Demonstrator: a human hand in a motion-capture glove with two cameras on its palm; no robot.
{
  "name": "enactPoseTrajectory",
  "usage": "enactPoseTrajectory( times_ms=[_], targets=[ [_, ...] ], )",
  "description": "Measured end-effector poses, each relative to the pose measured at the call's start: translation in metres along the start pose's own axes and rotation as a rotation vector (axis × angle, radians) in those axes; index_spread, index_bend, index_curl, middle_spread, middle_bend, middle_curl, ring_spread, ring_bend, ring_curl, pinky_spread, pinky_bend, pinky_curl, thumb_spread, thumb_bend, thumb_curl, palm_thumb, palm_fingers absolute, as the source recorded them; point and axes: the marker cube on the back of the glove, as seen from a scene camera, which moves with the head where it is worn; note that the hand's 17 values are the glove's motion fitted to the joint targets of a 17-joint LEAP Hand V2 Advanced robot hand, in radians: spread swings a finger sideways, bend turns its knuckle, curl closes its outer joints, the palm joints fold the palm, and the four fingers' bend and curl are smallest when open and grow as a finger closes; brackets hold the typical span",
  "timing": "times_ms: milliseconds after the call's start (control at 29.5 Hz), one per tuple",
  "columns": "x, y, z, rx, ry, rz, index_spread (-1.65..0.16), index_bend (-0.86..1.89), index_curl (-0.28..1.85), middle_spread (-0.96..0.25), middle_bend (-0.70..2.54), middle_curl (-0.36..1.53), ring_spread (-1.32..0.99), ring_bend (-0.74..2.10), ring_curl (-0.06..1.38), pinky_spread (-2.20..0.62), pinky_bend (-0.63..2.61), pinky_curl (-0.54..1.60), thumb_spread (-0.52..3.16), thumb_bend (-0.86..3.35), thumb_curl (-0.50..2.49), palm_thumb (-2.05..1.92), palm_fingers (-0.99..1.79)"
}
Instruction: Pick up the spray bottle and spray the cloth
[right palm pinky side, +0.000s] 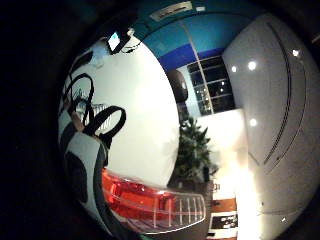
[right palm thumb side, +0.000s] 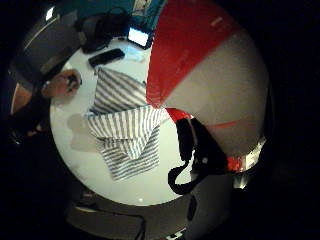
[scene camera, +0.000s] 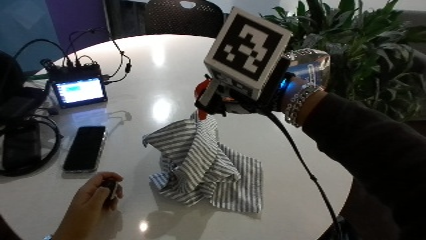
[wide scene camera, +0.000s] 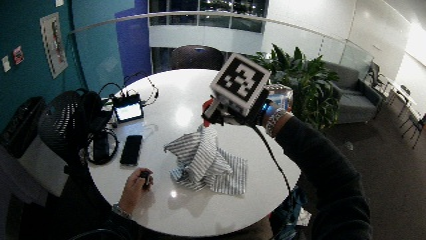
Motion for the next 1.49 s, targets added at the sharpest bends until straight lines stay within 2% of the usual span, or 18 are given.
enactPoseTrajectory(
  times_ms=[237,542,711,948,1151,1320,1490],
  targets=[
    [-0.036,-0.003,0.012,-0.046,0.026,-0.114,-0.29,0.18,0.46,-0.22,0.6,0.5,-0.21,0.76,0.45,-0.32,0.53,0.41,1.18,-0.02,0.4,0.73,1.39],
    [-0.046,0.001,0.024,-0.032,0.02,-0.129,-0.29,0.18,0.46,-0.23,0.61,0.5,-0.21,0.76,0.44,-0.32,0.53,0.41,1.18,-0.02,0.4,0.72,1.4],
    [-0.033,0.002,0.017,-0.024,-0.012,-0.075,-0.29,0.18,0.46,-0.23,0.61,0.5,-0.22,0.76,0.44,-0.32,0.53,0.41,1.18,-0.02,0.4,0.72,1.4],
    [0.007,-0.005,-0.01,0.054,-0.146,0.102,-0.29,0.18,0.46,-0.23,0.61,0.5,-0.22,0.75,0.44,-0.32,0.53,0.41,1.18,-0.02,0.4,0.72,1.4],
    [0.038,-0.033,-0.052,0.322,-0.542,0.331,-0.29,0.18,0.47,-0.22,0.61,0.5,-0.19,0.75,0.44,-0.32,0.52,0.41,1.18,-0.01,0.39,0.73,1.39],
    [0.027,-0.075,-0.058,0.563,-1.078,0.561,-0.28,0.18,0.47,-0.22,0.6,0.49,-0.16,0.72,0.43,-0.31,0.52,0.4,1.19,-0.01,0.39,0.74,1.35],
    [0.003,-0.093,-0.035,0.613,-1.505,0.725,-0.28,0.17,0.47,-0.22,0.58,0.48,-0.16,0.7,0.43,-0.3,0.53,0.4,1.19,-0.01,0.38,0.76,1.33]
  ],
)
